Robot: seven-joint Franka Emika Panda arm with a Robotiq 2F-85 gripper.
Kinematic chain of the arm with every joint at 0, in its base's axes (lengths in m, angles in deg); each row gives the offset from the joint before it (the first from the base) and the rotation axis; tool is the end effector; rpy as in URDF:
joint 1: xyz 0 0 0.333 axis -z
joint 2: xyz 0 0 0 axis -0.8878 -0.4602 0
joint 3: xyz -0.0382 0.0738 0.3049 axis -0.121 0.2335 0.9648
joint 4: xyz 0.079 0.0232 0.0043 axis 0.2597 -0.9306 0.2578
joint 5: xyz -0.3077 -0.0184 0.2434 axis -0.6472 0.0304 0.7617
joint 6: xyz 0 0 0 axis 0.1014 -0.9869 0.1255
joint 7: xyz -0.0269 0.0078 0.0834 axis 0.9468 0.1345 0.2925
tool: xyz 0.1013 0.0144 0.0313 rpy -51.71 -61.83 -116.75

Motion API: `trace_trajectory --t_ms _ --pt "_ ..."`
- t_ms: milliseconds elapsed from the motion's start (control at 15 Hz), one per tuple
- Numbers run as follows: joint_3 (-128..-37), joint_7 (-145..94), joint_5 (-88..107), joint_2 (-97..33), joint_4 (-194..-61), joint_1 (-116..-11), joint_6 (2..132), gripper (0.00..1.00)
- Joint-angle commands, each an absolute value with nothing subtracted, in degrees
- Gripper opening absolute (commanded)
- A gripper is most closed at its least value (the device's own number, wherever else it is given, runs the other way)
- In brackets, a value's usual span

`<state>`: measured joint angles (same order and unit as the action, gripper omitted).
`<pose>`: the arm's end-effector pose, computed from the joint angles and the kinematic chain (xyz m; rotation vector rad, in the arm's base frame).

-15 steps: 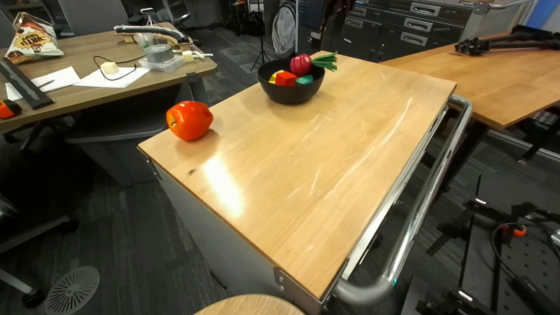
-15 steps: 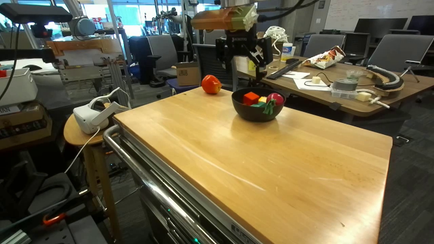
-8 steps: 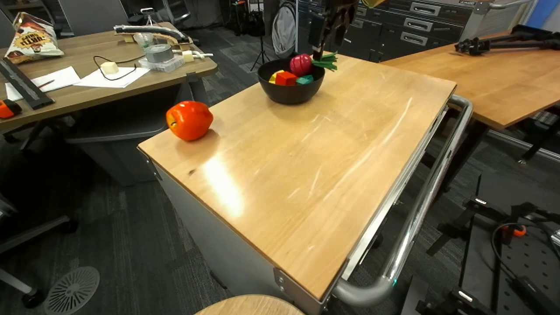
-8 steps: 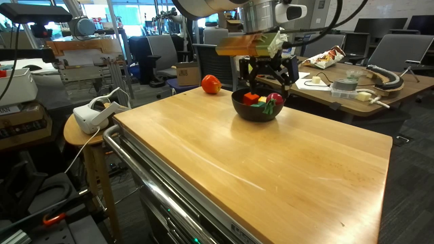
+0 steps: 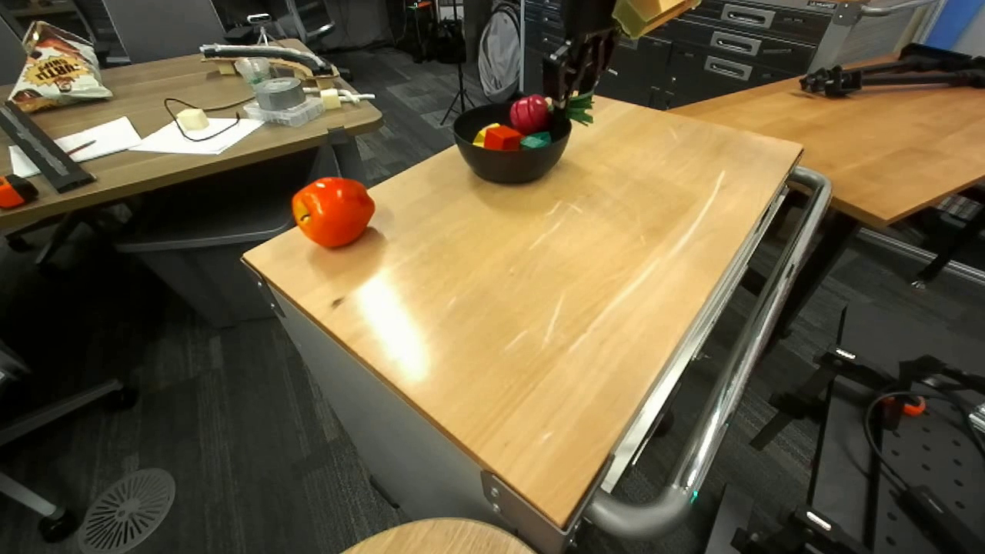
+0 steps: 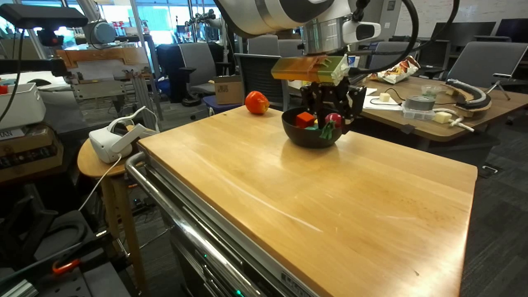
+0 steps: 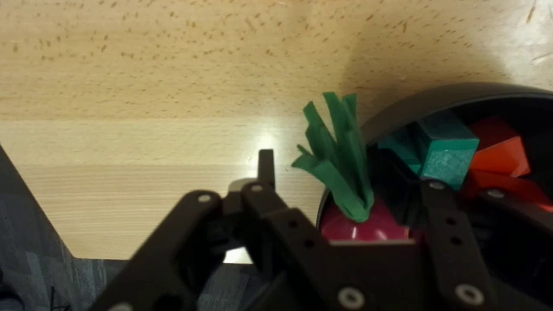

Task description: Remove the objects from the black bowl and put them on the table then move the apple to the right

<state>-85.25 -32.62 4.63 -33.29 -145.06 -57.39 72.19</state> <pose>0.6234 -0.1270 0.3488 2.9733 -0.0967 0.2682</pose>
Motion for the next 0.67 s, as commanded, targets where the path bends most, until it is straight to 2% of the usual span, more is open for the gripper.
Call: trace_trajectory --t_ms 0,200,267,600 --pt "-85.3 -31.7 5.4 -34.5 -142.5 -56.8 71.6 0.31" --pt "-85.2 -31.3 6.0 -34.2 -142.5 -56.6 71.6 0.06" --pt "-85.0 -31.4 6.5 -33.9 -142.5 -56.6 71.5 0.01" --pt "-84.2 -32.5 9.3 -31.3 -142.6 -56.3 72.0 0.01"
